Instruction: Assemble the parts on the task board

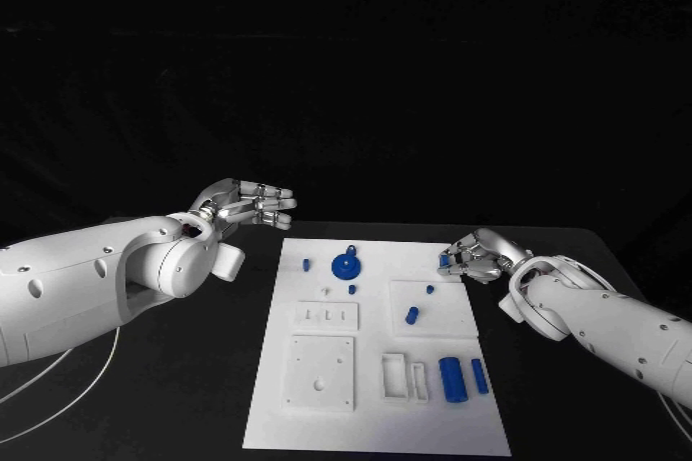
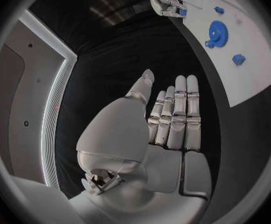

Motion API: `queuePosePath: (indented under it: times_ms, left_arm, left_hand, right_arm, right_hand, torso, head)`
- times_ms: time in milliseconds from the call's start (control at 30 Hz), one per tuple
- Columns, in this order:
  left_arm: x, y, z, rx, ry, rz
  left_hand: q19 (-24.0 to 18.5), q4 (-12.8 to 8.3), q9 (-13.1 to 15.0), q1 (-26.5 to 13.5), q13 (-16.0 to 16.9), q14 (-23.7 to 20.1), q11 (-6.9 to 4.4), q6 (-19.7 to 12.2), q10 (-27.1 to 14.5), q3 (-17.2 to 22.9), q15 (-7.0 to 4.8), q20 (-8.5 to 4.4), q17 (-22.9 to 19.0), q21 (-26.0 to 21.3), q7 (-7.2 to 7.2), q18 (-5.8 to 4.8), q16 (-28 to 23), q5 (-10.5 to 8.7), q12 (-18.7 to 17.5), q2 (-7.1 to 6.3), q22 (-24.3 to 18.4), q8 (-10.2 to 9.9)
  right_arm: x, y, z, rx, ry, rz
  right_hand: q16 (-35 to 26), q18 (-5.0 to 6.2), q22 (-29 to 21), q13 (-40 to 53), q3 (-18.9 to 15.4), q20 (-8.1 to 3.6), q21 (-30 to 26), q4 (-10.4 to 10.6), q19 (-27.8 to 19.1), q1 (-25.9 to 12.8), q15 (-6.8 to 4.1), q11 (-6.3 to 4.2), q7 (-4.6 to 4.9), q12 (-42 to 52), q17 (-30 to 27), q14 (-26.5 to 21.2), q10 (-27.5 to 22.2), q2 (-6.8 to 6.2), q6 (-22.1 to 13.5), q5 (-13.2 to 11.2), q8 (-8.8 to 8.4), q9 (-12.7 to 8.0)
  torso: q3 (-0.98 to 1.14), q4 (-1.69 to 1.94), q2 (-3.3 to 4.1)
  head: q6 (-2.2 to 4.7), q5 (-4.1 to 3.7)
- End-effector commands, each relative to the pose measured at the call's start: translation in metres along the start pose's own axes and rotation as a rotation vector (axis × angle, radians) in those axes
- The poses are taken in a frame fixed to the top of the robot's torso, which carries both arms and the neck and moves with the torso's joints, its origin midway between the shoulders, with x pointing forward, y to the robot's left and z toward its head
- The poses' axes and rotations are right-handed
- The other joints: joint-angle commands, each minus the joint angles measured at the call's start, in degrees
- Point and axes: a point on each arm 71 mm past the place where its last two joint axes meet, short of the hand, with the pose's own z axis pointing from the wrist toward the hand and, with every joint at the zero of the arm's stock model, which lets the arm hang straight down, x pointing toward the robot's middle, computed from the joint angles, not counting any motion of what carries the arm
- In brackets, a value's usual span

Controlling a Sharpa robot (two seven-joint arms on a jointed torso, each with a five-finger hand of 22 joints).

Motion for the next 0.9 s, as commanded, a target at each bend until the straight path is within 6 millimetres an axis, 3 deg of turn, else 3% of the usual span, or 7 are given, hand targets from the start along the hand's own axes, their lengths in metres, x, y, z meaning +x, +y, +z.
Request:
queuePosePath:
  times_ms: [33,533,600,733,767,833,900]
  left_arm:
    - [0.002,-0.001,0.000,0.003,0.018,-0.002]
    - [0.004,0.000,0.000,-0.007,0.038,0.011]
    - [0.004,0.000,0.001,-0.015,0.046,0.017]
    - [0.007,0.002,0.003,-0.039,0.071,0.037]
    - [0.008,0.003,0.003,-0.051,0.081,0.044]
    - [0.009,0.003,0.004,-0.062,0.089,0.051]
    - [0.012,0.004,0.006,-0.087,0.109,0.066]
  left_hand:
    - [0.2,0.4,0.1,0.1,0.1,-0.1,-0.04,-0.4,-0.3,0.0,0.00,0.02,0.0,-0.1,0.01,0.39,-0.2,-0.18,0.0,-0.34,0.0,-0.1]
    - [0.9,0.6,0.1,-0.3,0.1,0.9,-0.33,0.8,2.3,-0.1,-0.39,-0.29,0.2,0.6,-0.01,0.50,0.5,-0.32,0.1,0.16,0.2,0.0]
    - [1.3,0.9,0.1,-0.7,0.1,1.8,-0.91,1.4,4.2,-0.2,-0.90,-0.73,0.5,1.1,-0.29,0.35,1.5,-0.44,0.1,0.46,0.5,0.0]
    - [4.0,2.2,0.1,-2.3,0.2,5.2,-3.33,3.5,10.8,-0.6,-3.00,-2.68,2.8,4.0,-1.50,-0.29,6.5,-0.68,0.5,1.09,2.1,0.1]
    - [5.8,2.8,0.1,-3.0,0.2,7.3,-4.65,4.0,14.2,-1.0,-4.25,-3.96,4.8,6.2,-1.97,-0.60,9.9,-0.72,0.8,1.18,3.4,0.1]
    - [7.2,3.5,0.2,-3.7,0.4,8.8,-5.44,4.7,16.7,-1.4,-5.44,-5.29,7.5,9.0,-2.44,-1.11,14.3,-0.77,1.0,1.22,5.1,0.1]
    - [9.3,4.1,0.3,-4.6,1.1,11.2,-7.09,6.1,21.2,-2.0,-7.35,-7.17,11.9,13.7,-3.23,-1.50,21.9,-0.84,3.4,1.05,8.1,0.2]
  right_arm:
    - [0.001,0.000,0.000,0.001,-0.002,0.000]
    - [0.001,0.007,0.003,0.007,-0.061,0.017]
    - [0.002,0.009,0.003,0.012,-0.058,0.016]
    - [0.000,0.019,0.005,0.020,-0.023,-0.005]
    - [-0.002,0.025,0.007,0.020,-0.014,-0.017]
    - [-0.005,0.030,0.009,0.020,-0.009,-0.029]
    - [-0.012,0.043,0.014,0.020,0.001,-0.057]
  right_hand:
    - [0.3,0.02,4.7,0.1,0.3,-0.58,0.2,-0.1,2.9,-0.2,-0.43,-0.67,-0.40,0.1,0.1,0.0,-0.1,0.31,1.1,-0.4,-0.09,0.4]
    - [0.3,-0.44,4.7,0.5,-0.7,-1.12,0.5,0.5,2.9,-0.5,-0.89,-1.17,-1.32,0.2,0.4,0.1,0.5,0.38,3.6,-1.3,-0.10,1.6]
    - [0.2,-0.45,4.7,0.5,-1.0,-1.19,0.4,0.6,2.9,-0.4,-0.94,-1.23,-1.38,0.1,0.4,0.1,0.5,0.34,3.7,-1.4,-0.13,1.8]
    - [0.9,-0.47,4.9,1.1,-1.2,-1.18,1.4,0.9,3.1,-0.2,-0.88,-1.22,-1.26,0.7,1.1,0.3,0.8,0.31,3.2,-1.8,-0.14,1.9]
    - [1.0,-0.46,4.9,1.3,-1.2,-1.16,1.6,0.8,3.1,-0.1,-0.89,-1.24,-1.28,0.9,1.2,0.3,0.9,0.34,3.3,-2.1,-0.12,1.9]
    - [1.0,-0.44,4.9,1.4,-1.2,-1.16,1.6,0.9,3.1,0.0,-0.88,-1.24,-1.31,1.0,1.2,0.3,0.9,0.27,3.4,-2.0,-0.12,1.9]
    - [1.1,-0.42,4.9,1.6,-0.8,-1.13,1.8,1.1,3.0,0.0,-0.88,-1.23,-1.30,1.1,1.3,0.3,1.0,0.01,3.4,-2.2,-0.14,2.0]
  torso:
    - [0.06,0.02,0.01]
    - [0.08,-0.11,-0.06]
    - [0.04,-0.13,-0.14]
    - [-0.11,-0.15,-0.31]
    - [-0.11,-0.21,-0.40]
    - [-0.16,-0.26,-0.50]
    - [-0.20,-0.36,-0.82]
  head:
    - [-0.03,0.00]
    - [0.16,0.30]
    - [0.15,0.29]
    - [0.29,0.20]
    - [0.39,0.28]
    - [0.46,0.32]
    - [0.56,0.49]
